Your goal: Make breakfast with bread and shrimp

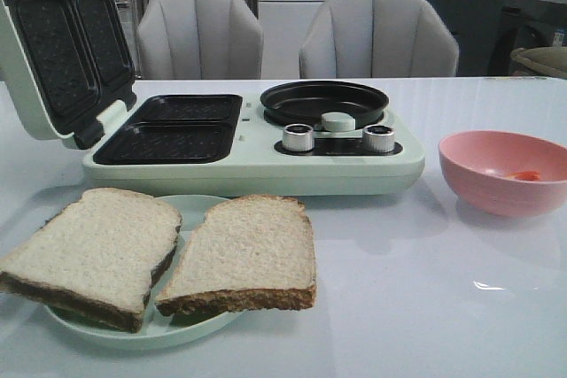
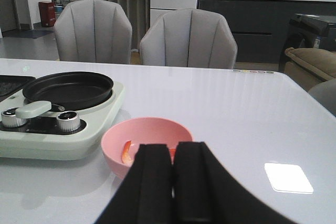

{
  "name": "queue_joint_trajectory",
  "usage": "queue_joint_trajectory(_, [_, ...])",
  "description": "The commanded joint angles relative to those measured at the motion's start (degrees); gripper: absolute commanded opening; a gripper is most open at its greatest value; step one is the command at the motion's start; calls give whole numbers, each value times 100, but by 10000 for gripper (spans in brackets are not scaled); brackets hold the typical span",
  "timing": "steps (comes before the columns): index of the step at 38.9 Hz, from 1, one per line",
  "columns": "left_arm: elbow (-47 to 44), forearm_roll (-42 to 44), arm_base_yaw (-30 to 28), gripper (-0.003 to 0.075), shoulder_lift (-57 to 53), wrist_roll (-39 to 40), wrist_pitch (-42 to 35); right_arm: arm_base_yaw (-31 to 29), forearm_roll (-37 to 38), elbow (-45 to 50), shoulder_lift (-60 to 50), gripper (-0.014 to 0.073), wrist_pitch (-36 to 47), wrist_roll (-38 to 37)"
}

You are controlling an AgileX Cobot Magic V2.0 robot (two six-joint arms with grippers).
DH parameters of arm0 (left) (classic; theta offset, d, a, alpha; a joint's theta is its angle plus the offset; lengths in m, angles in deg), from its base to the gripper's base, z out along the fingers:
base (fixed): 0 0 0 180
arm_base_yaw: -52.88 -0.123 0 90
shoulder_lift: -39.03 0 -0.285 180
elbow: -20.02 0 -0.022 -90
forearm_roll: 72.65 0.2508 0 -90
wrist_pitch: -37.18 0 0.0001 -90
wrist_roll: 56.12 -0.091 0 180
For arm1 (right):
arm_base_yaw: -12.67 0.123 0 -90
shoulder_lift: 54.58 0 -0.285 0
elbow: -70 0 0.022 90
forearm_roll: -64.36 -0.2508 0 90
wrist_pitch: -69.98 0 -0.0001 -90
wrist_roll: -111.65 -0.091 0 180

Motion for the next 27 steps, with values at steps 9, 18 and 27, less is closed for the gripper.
queue_joint_trajectory(9, [194, 1249, 63, 477, 116, 19, -275, -28, 58, -25, -108, 153, 446, 9])
queue_joint_trajectory(18, [206, 2276, 744, 478, 304, 19, 213, -28, 58, -25, -108, 153, 446, 9])
queue_joint_trajectory(27, [206, 2687, 1666, 478, 1117, 19, 987, -28, 58, -25, -108, 153, 446, 9])
